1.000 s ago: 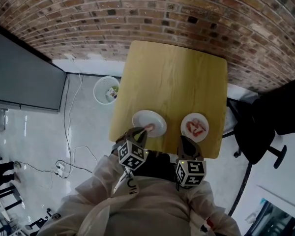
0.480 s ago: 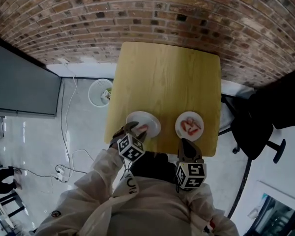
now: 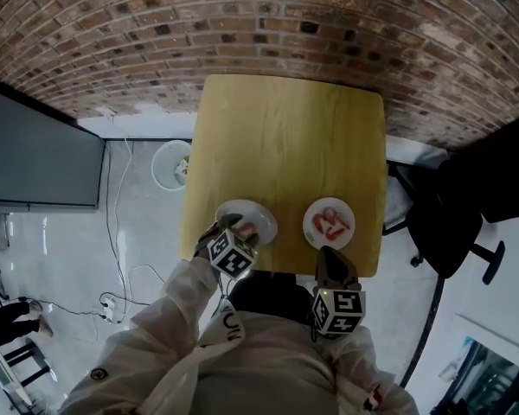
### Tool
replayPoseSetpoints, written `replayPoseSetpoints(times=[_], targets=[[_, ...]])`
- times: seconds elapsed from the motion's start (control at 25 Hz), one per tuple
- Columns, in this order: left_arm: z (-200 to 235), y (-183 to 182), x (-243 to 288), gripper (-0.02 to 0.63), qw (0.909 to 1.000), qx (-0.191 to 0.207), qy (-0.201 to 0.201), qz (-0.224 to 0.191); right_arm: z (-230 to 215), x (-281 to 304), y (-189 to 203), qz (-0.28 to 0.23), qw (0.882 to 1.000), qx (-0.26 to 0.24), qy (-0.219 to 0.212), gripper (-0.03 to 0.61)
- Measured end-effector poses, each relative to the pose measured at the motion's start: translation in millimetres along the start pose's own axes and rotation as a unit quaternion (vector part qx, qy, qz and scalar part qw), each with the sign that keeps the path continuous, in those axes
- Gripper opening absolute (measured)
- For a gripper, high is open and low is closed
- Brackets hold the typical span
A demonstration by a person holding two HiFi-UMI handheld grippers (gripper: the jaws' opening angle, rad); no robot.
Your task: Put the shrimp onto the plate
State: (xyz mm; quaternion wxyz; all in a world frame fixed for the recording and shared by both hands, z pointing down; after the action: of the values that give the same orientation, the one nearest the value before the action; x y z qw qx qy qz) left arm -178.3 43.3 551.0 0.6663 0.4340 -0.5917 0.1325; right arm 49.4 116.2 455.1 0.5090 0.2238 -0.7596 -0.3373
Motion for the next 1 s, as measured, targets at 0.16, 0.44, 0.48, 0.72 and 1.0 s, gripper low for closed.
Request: replayPoseSetpoints(times=[0.16,0.44,0.48,0.72,1.0], targets=[[2.3,-1.4,5.2,0.233,0.9997,-0.011,-0.002,0.019,-5.7,4.3,-0.6,0.001,1.0,0.004,-0.003,0.023],[3.4,-5.6,8.8,0.232,0.9979,-0.034,0.033,0.045,-14.7,13.0,-2.3,0.005,1.0,0.013,-0.007,0.023],[3.1,-5.9,9.8,0.232,0.9975,-0.034,0.036,0.051,-16.9,13.6,-2.4,0.005,1.0,0.015,-0.007,0.023],[6.5,-7.5,14.7,0.195,0.9951,-0.046,0.045,0.075,-27.9,17.6,-3.2,0.003,1.0,0.024,-0.007,0.023],[8.2,-11.0,17.2,0.166,0.9932,-0.04,0.041,0.101,-35.9,20.2,-2.8,0.001,0.999,0.031,-0.008,0.023]])
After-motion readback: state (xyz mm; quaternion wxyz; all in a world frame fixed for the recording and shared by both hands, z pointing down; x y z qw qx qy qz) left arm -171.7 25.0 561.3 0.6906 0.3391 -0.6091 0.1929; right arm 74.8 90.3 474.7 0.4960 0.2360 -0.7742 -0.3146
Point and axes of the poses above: the fingertips, and each gripper's own axes: x forward along the fingers, z to its left, y out of its underside, the point moved 9 cm from there along -x, backward along the fingers, and after that the axes turned 6 degrees about -y, right-handed, at the moved point
